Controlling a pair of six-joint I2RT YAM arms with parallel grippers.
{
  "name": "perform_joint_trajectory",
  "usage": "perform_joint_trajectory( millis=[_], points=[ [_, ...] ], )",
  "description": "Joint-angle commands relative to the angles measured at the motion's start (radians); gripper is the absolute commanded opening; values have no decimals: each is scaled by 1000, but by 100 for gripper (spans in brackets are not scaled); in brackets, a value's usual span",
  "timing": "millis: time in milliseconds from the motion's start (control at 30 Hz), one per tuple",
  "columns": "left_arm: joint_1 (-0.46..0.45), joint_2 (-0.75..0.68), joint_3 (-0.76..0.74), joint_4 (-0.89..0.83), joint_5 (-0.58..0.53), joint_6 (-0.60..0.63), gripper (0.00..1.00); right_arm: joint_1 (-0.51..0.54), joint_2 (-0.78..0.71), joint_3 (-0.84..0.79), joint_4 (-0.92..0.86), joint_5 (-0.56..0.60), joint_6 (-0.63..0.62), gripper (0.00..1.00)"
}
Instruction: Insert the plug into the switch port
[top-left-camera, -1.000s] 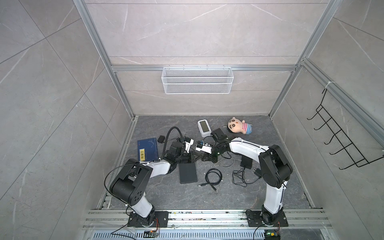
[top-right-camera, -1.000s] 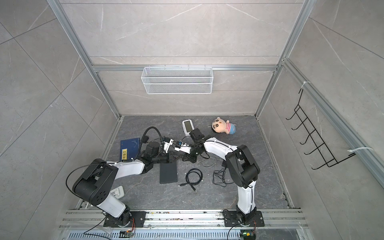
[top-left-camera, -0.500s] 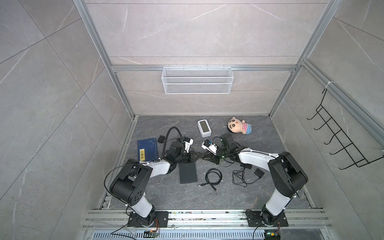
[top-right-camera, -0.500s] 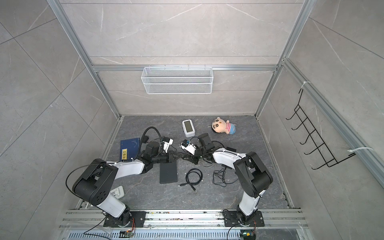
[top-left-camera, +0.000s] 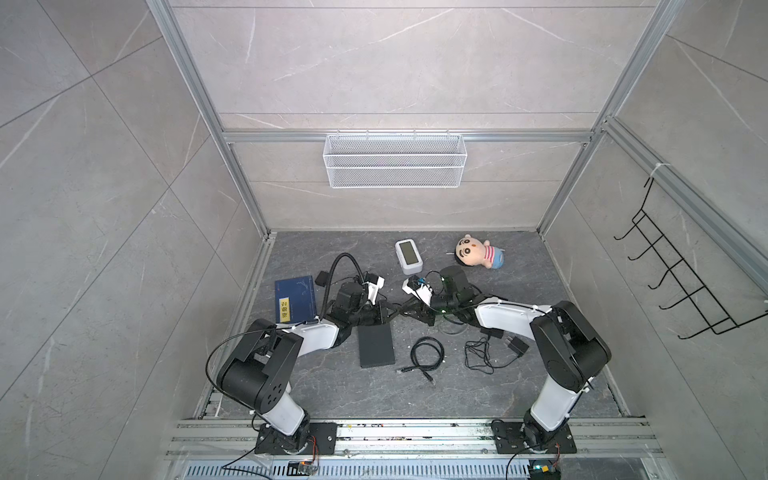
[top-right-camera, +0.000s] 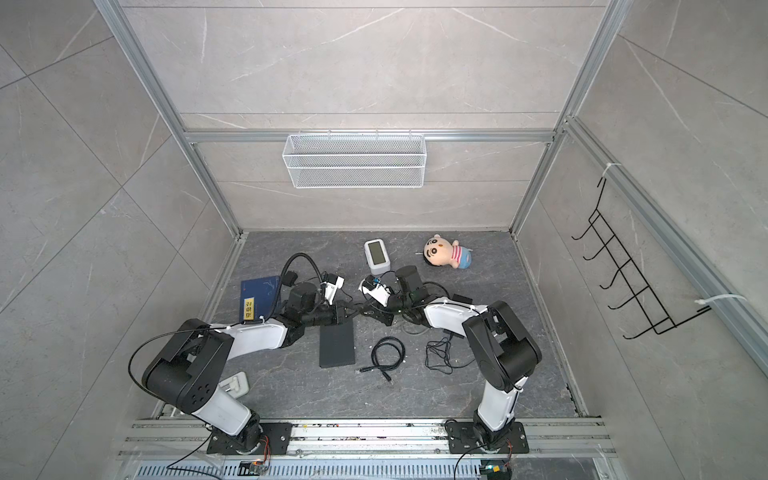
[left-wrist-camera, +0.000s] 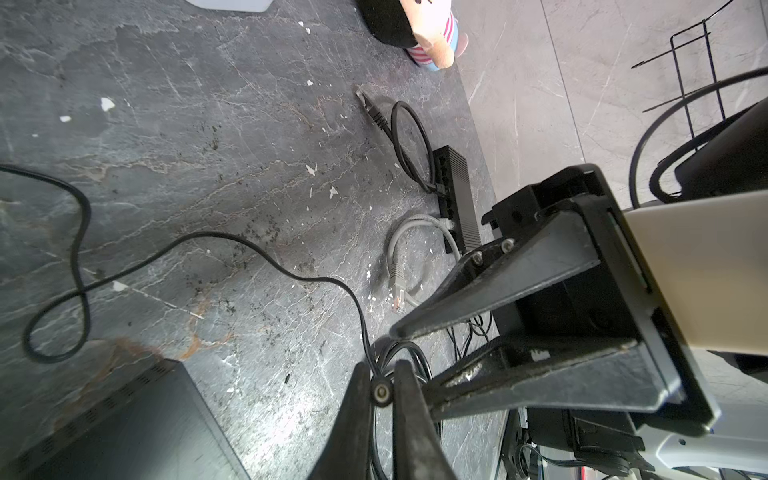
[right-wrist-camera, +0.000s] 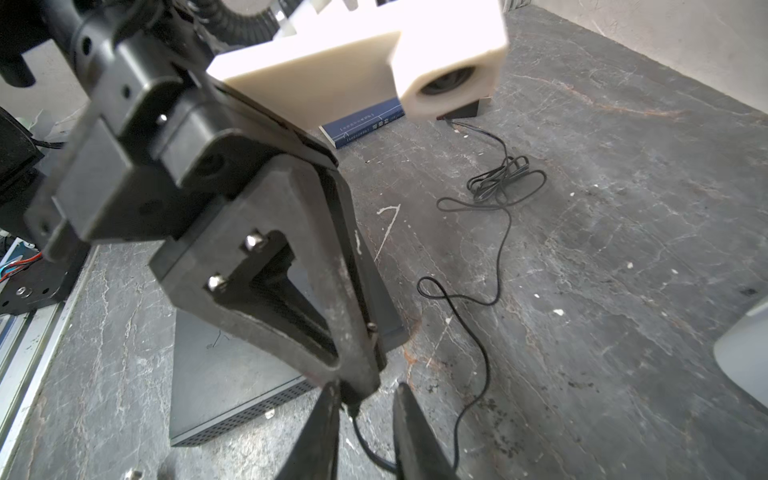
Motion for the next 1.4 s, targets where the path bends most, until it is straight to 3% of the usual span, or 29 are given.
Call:
perform_joint_trajectory(
  millis=[0,400,533,1367],
  points=[
    [-2,-45,4,36,27,-14,8,2,13,-20,-12,-18,-19,26],
    [6,-61,6,25,20,-24,9,6,-9,-26,-74,-1,-30,30],
    [5,-63,10,21,44,-18,9,7,-24,-50,-8,6,-10,31],
    [5,-76,0,2,53,-12,9,29,-13,8,11,8,-4,27]
  ],
)
